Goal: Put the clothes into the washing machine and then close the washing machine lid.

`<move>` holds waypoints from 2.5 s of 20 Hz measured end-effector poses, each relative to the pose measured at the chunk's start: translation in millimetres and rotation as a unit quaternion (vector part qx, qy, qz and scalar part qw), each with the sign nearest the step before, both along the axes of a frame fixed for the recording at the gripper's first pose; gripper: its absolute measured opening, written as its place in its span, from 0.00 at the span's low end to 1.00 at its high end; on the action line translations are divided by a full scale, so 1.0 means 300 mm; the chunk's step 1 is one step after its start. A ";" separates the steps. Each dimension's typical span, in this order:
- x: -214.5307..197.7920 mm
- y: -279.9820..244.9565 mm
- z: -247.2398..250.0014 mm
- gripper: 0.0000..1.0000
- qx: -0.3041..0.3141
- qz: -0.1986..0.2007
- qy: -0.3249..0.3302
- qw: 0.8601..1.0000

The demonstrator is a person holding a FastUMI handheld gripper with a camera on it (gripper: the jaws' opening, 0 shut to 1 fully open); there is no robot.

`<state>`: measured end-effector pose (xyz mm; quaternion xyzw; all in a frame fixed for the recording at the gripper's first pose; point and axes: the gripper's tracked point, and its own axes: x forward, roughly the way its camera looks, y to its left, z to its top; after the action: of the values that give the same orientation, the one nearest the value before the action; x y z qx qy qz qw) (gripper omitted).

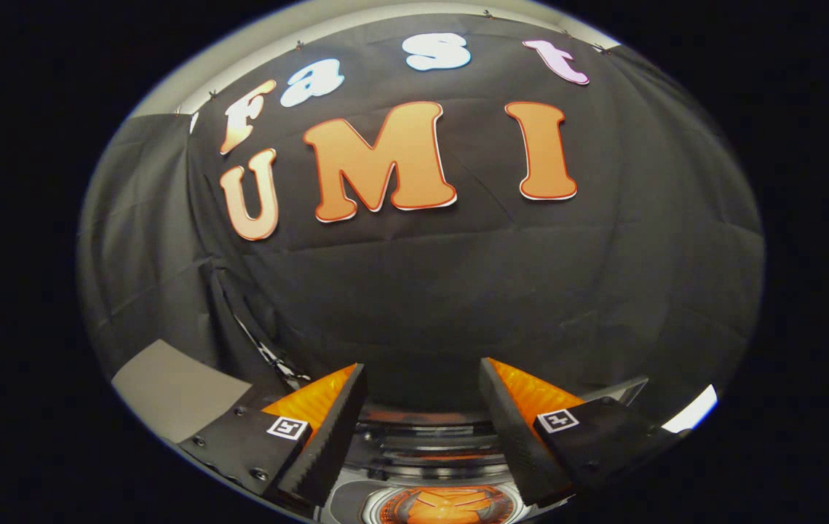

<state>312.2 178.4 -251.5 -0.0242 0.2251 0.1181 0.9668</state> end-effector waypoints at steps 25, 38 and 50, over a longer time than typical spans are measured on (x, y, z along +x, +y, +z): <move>-0.074 -0.077 -0.163 0.98 -0.056 -0.031 0.043 0.997; -0.499 -0.135 -0.293 0.99 -0.043 -0.053 0.111 0.992; -0.565 -0.073 -0.123 0.99 -0.035 -0.059 0.052 0.996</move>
<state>142.8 156.5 -288.2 -0.0386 0.2806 0.0542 0.9575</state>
